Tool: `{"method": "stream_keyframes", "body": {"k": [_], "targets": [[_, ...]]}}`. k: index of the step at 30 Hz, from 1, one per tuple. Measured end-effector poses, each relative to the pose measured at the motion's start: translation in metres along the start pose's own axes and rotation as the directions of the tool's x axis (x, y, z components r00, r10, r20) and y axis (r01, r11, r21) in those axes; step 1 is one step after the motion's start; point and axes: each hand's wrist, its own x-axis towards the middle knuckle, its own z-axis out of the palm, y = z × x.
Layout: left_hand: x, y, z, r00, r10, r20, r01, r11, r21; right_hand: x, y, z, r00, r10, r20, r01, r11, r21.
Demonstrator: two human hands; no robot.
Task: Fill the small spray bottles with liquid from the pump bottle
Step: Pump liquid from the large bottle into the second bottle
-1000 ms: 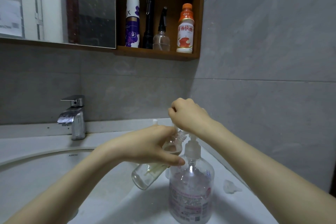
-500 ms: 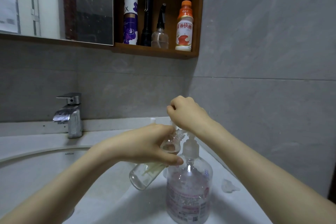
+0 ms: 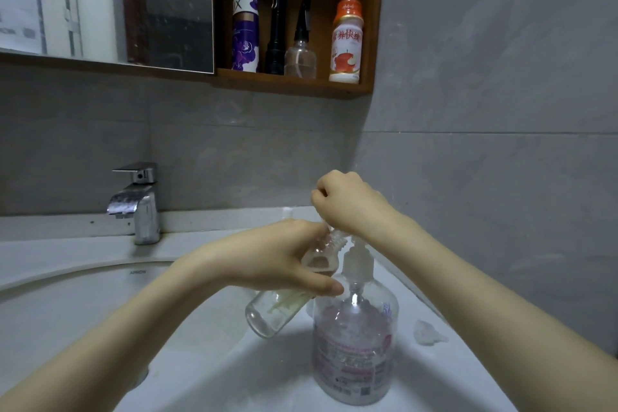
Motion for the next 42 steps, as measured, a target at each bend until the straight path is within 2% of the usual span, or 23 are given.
{"method": "stream_keyframes", "body": {"k": [23,30,35,42], "targets": [[-0.0010,0.0019,-0.0022,1.000,0.004,-0.003,-0.004,1.000,-0.018,0.0051,0.0027,0.0006,0.999,-0.007,-0.036,0.008,0.999,0.031],[0.0009,0.0012,-0.0016,1.000,0.000,-0.005,0.000,1.000,-0.004,0.0076,0.0075,0.0027,1.000,-0.001,-0.029,0.002,0.999,0.043],[0.0011,-0.0004,0.0025,1.000,-0.011,0.018,0.010,0.999,0.044,0.0016,0.0039,0.0068,0.999,0.034,0.034,-0.035,0.999,0.007],[0.0001,-0.0004,-0.0007,1.000,0.002,0.003,-0.002,1.000,-0.008,0.0023,0.0008,-0.0006,1.000,0.008,0.001,-0.008,1.000,0.012]]}}
